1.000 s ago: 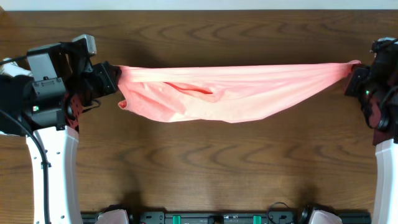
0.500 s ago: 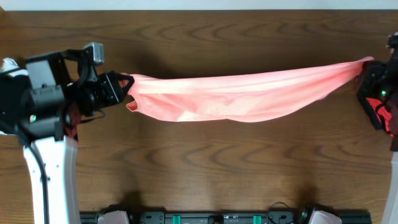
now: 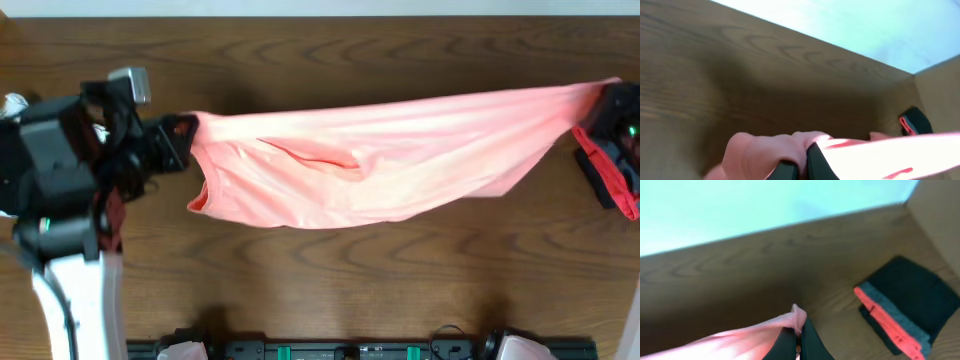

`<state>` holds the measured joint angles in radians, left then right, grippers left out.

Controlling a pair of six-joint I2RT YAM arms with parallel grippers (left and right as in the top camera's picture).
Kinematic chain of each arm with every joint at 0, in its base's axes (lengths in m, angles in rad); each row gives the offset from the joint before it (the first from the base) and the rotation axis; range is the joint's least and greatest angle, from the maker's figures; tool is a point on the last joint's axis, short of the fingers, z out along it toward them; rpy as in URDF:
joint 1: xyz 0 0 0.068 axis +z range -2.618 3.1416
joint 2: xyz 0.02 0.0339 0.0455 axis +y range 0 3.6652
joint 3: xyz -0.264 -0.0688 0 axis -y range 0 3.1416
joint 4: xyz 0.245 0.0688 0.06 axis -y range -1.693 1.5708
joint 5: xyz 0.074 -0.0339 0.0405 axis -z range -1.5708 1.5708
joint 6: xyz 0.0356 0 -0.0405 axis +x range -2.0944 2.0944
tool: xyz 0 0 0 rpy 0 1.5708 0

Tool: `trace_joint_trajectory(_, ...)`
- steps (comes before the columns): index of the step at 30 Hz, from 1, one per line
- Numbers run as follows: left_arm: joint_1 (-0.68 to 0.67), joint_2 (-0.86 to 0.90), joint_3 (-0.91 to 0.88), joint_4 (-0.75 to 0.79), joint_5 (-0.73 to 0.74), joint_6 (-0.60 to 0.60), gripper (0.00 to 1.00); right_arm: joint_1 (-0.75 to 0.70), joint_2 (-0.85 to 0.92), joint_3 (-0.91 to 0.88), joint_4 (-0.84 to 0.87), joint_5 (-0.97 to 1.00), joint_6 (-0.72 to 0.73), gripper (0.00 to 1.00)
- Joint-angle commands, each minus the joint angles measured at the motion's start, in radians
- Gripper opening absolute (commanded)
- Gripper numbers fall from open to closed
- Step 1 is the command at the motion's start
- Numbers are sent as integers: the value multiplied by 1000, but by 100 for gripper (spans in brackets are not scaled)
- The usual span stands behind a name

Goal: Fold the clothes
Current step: 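Lower the stretched shirt back onto the table with both grippers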

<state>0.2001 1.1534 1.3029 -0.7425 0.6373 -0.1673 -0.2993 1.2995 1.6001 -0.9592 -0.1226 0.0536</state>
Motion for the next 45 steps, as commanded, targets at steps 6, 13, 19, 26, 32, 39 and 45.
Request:
trace_joint_trajectory(6,-74,369,7,427,-40,-82,6,-12,334,4,232,-59,20,1)
trace_joint_trajectory(13,-92,539,26,1038,39,-311,6,-17,395,5,645,-265,200,1)
trace_joint_trajectory(19,-92,528,116,1101,187,-354,6,-15,343,13,747,-308,260,1)
trace_joint_trajectory(26,-91,523,120,687,237,-208,6,-15,333,13,465,-262,129,1)
trace_joint_trajectory(32,-91,525,117,214,124,-14,6,-15,334,13,159,-55,41,1)
trace_joint_trajectory(39,-91,525,115,-85,-30,40,6,-15,335,13,-116,80,42,2)
trace_joint_trajectory(45,-91,525,115,-233,-56,44,11,-15,335,0,-274,124,42,7)
